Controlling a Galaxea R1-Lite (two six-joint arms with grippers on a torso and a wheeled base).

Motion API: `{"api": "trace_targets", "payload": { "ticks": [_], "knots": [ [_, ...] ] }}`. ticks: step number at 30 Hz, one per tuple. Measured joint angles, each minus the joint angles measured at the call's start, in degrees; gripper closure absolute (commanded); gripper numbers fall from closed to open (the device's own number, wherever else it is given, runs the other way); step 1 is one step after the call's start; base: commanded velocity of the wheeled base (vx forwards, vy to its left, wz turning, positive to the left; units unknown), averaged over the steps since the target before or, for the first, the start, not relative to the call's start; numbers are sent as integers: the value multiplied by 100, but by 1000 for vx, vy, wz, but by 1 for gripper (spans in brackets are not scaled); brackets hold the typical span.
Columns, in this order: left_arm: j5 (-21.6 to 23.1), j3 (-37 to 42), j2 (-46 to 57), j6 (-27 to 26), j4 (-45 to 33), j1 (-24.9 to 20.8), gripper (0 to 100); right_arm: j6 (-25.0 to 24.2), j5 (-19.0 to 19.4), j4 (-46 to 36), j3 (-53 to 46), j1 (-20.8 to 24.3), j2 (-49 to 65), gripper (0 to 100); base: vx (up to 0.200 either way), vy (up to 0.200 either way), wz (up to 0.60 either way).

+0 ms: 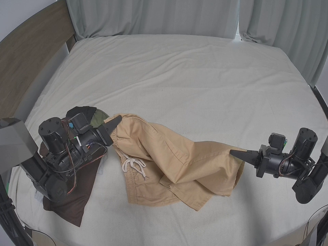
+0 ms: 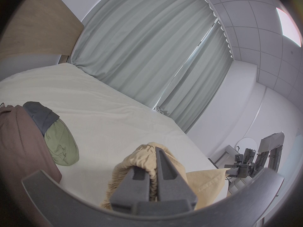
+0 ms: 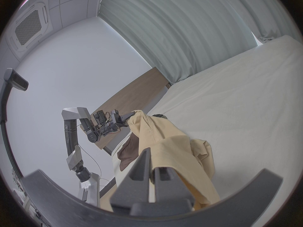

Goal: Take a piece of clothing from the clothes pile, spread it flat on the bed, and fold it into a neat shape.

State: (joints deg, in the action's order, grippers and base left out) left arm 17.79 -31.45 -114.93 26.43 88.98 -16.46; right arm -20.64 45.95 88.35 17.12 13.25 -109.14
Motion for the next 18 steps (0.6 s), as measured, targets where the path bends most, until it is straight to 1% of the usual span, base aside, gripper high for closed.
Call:
{"api": "trace_targets", "payload": {
  "ticks": [7, 18],
  "knots": [
    [63, 11, 13, -5, 0, 6, 100, 0, 0, 1, 20, -55, 32, 100, 0, 0, 0],
    [154, 9, 27, -199, 0, 32, 100, -16, 0, 4, 121, -184, 158, 100, 0, 0, 0]
  ]
}}
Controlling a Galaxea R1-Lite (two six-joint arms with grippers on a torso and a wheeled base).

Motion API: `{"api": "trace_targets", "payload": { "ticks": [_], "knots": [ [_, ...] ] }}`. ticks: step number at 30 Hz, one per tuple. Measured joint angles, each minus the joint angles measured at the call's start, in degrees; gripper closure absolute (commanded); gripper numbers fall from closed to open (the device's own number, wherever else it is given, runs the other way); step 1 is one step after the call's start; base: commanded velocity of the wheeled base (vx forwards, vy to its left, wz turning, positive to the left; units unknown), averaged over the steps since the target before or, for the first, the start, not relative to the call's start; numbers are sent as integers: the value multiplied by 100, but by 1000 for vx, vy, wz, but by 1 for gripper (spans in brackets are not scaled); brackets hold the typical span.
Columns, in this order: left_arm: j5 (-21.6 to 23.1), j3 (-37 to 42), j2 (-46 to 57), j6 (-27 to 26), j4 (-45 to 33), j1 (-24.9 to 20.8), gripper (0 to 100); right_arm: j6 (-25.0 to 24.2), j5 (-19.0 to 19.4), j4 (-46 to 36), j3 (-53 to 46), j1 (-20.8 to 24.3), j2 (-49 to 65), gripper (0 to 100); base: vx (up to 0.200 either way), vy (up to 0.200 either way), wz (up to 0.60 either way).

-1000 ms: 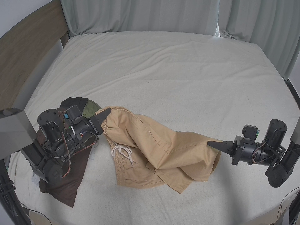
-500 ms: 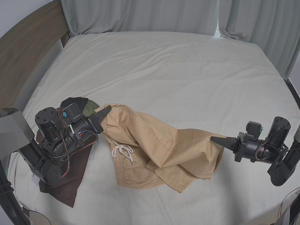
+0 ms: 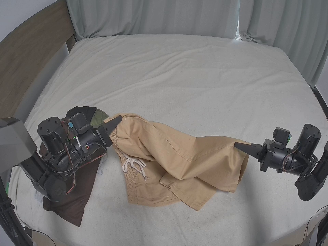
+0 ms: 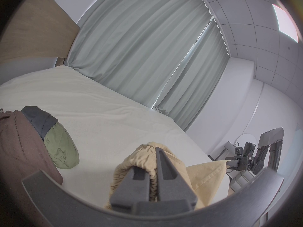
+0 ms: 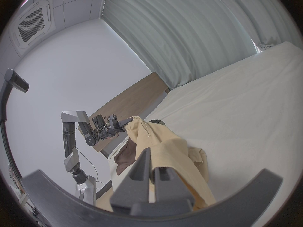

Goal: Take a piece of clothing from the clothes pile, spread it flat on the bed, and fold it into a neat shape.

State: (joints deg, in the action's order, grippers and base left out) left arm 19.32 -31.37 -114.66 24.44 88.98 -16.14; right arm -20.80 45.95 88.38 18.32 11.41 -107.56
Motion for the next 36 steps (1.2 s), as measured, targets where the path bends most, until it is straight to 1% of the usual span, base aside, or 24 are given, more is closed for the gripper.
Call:
{"api": "trace_targets", "payload": {
  "ticks": [18, 36],
  "knots": [
    [11, -123, 26, -1, 0, 145, 100, -101, -2, 0, 199, -332, 106, 100, 0, 0, 0],
    [11, -160, 46, -6, 0, 171, 100, -178, 0, 0, 343, -656, 199, 100, 0, 0, 0]
  ]
}}
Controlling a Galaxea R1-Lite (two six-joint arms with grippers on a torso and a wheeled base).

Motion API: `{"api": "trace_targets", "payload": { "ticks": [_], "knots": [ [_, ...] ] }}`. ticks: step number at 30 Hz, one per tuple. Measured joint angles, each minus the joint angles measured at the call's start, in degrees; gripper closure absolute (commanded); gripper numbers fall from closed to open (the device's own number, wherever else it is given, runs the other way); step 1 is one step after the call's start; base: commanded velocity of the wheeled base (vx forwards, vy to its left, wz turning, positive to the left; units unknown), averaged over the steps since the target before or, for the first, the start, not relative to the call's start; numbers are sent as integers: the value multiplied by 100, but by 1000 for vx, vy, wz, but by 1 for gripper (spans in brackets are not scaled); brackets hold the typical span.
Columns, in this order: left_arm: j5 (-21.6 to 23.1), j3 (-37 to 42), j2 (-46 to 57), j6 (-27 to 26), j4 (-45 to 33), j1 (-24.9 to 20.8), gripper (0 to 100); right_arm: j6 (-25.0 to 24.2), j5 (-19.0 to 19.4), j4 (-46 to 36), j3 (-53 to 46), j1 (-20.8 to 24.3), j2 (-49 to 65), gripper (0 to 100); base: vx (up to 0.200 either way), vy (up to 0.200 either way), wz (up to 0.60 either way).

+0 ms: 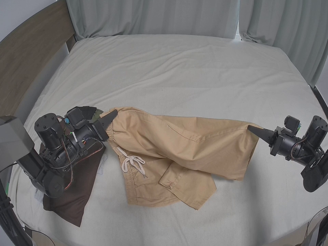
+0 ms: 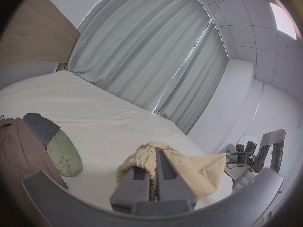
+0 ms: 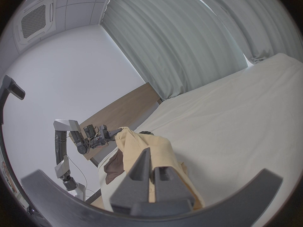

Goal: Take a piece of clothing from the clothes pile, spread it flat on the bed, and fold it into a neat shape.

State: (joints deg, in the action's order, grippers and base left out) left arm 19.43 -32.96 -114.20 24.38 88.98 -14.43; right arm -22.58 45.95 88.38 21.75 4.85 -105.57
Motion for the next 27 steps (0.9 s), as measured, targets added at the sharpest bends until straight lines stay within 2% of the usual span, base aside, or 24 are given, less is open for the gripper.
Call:
{"api": "trace_targets", "payload": {
  "ticks": [27],
  "knots": [
    [76, -129, 20, -7, 0, 267, 100, -151, 1, 0, 357, -569, 0, 100, 0, 0, 0]
  ]
}}
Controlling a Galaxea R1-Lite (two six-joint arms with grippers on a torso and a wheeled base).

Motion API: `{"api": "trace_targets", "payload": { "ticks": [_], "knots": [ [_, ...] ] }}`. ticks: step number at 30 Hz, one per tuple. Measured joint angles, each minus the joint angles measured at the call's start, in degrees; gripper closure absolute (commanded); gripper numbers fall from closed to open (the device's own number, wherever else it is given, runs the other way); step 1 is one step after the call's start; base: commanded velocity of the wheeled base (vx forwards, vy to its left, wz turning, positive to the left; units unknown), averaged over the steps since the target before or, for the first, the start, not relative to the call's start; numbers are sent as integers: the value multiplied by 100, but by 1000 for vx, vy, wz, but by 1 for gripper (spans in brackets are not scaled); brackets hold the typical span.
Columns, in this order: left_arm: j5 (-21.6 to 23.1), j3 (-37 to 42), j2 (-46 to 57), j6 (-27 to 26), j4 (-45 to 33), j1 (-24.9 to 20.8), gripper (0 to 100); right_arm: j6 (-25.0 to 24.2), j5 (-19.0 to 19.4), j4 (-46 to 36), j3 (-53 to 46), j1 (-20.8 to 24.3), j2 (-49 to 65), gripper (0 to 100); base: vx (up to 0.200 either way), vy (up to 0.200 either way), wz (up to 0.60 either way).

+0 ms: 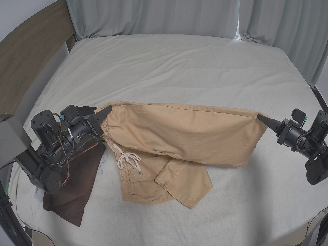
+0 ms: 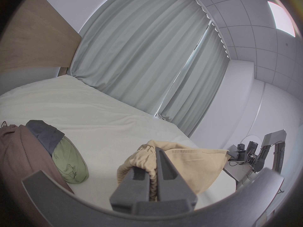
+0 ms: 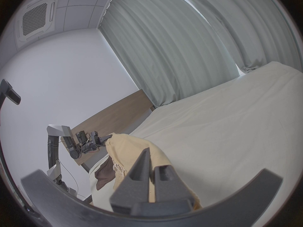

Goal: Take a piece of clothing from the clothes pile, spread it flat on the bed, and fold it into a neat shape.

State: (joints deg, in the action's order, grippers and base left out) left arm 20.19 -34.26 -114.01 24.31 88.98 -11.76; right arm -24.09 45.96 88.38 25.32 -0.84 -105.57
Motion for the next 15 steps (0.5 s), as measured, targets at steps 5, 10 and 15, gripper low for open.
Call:
{"api": "trace_targets", "payload": {
  "ticks": [5, 10, 15],
  "knots": [
    [-2, 0, 9, 0, 0, 5, 100, -7, 0, 0, 43, -43, -7, 100, 0, 0, 0],
    [0, 6, 9, 0, 0, 17, 100, -7, 0, 0, 74, -87, -9, 100, 0, 0, 0],
    [17, 9, 1, -4, 0, 91, 100, -11, 5, 0, 91, -135, -9, 100, 0, 0, 0]
  ]
}}
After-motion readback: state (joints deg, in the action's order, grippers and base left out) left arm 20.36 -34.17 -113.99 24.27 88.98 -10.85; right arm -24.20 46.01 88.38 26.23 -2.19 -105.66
